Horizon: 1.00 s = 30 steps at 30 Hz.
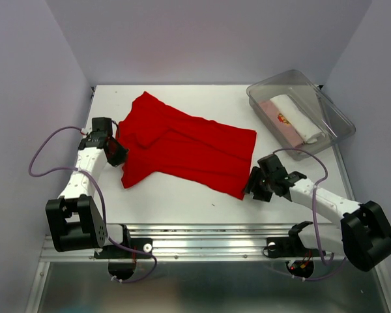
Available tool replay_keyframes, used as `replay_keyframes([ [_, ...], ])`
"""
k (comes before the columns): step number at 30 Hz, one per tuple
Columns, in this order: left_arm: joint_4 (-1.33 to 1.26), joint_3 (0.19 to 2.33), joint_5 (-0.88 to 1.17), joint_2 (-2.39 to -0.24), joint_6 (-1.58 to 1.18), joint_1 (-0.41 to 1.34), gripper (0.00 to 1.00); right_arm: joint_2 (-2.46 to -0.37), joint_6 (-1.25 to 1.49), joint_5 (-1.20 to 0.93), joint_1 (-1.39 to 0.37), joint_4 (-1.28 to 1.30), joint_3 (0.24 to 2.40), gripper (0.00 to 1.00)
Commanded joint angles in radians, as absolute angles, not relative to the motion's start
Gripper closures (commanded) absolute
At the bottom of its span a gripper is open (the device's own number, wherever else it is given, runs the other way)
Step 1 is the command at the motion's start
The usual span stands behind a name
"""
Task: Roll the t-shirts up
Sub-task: Fold the T-shirt at the center of the board.
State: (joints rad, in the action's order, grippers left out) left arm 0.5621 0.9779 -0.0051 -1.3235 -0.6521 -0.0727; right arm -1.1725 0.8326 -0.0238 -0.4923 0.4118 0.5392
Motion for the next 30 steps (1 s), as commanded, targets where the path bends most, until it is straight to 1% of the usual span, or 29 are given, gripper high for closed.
replay_keyframes([
  [1,0.601,1.019,-0.005,-1.292,-0.644,-0.067,1.0,-1.169,0.942,-0.087,-0.514,0.336,0.514,0.4],
  [9,0.598,0.997,-0.005,-1.27,-0.655,-0.066,1.0,-1.252,0.954,-0.081,-0.572,0.328,0.537,0.44],
  [10,0.595,0.994,0.024,-1.266,-0.657,-0.066,1.0,-1.255,0.954,-0.08,-0.581,0.33,0.538,0.44],
  [15,0.586,0.985,0.031,-1.264,-0.666,-0.064,1.0,-1.218,0.956,-0.055,-0.581,0.341,0.535,0.45],
  [18,0.581,0.983,0.034,-1.269,-0.67,-0.06,1.0,-1.206,0.959,-0.045,-0.581,0.341,0.526,0.48],
  [21,0.58,0.986,0.037,-1.269,-0.673,-0.06,1.0,-1.215,0.954,-0.029,-0.581,0.337,0.531,0.6],
  [22,0.583,0.986,0.037,-1.267,-0.673,-0.058,1.0,-1.219,0.954,-0.028,-0.581,0.333,0.532,0.72],
  [24,0.586,0.983,0.04,-1.256,-0.678,-0.058,1.0,-1.221,0.951,-0.031,-0.581,0.325,0.531,0.81],
  [26,0.603,0.98,0.037,-1.24,-0.686,-0.058,1.0,-1.207,0.948,-0.023,-0.581,0.322,0.528,0.95],
  [27,0.603,0.977,0.034,-1.233,-0.689,-0.057,1.0,-1.203,0.946,-0.02,-0.581,0.322,0.528,0.95],
  [28,0.613,0.974,0.029,-1.226,-0.692,-0.057,1.0,-1.194,0.945,-0.021,-0.581,0.324,0.526,0.99],
  [30,0.621,0.959,0.026,-1.197,-0.696,-0.058,1.0,-1.189,0.94,-0.02,-0.581,0.328,0.526,0.99],
])
